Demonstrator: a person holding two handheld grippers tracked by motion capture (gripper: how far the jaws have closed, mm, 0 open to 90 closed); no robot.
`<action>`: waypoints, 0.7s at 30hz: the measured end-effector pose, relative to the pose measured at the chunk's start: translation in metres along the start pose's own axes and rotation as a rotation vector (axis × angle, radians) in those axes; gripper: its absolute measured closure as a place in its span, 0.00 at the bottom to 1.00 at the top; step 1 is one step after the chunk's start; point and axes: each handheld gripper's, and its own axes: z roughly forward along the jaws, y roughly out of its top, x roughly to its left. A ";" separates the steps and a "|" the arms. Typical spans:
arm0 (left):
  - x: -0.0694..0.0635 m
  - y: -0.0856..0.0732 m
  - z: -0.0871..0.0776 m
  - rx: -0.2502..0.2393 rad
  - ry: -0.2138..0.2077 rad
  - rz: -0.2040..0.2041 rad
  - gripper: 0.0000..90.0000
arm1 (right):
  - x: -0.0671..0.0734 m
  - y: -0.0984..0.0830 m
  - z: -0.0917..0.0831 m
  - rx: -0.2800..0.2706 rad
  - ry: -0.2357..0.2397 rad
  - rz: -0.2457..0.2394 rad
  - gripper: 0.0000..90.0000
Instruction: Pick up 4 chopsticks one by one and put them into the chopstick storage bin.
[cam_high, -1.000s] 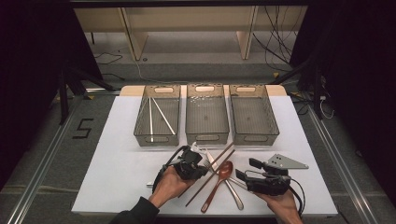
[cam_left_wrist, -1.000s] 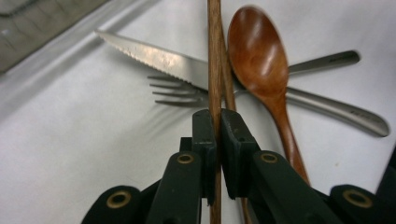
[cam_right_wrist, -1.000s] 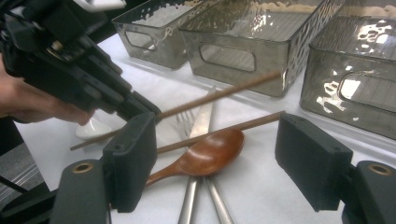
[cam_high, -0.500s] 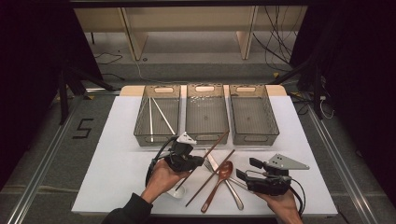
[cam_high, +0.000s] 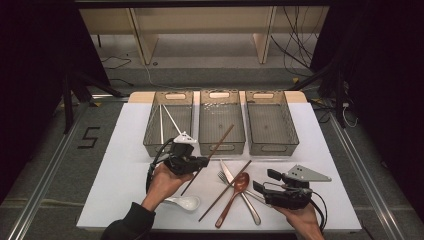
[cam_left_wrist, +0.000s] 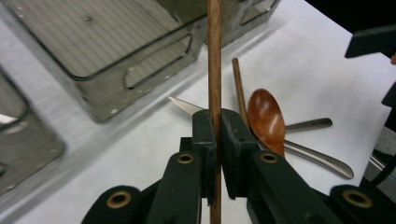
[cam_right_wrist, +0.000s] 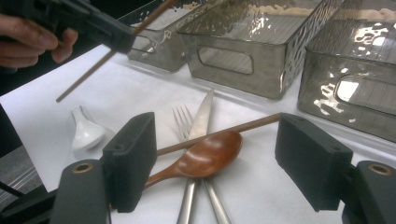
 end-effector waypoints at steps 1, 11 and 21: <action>0.003 0.001 -0.002 -0.006 0.005 -0.004 0.94 | 0.000 0.000 0.000 0.000 0.000 0.000 0.33; 0.030 0.005 -0.016 -0.043 0.063 -0.048 0.94 | 0.000 0.000 0.000 -0.001 -0.001 0.005 0.33; 0.053 0.013 -0.024 -0.057 0.110 -0.080 0.94 | 0.000 0.000 0.000 -0.001 0.002 0.002 0.33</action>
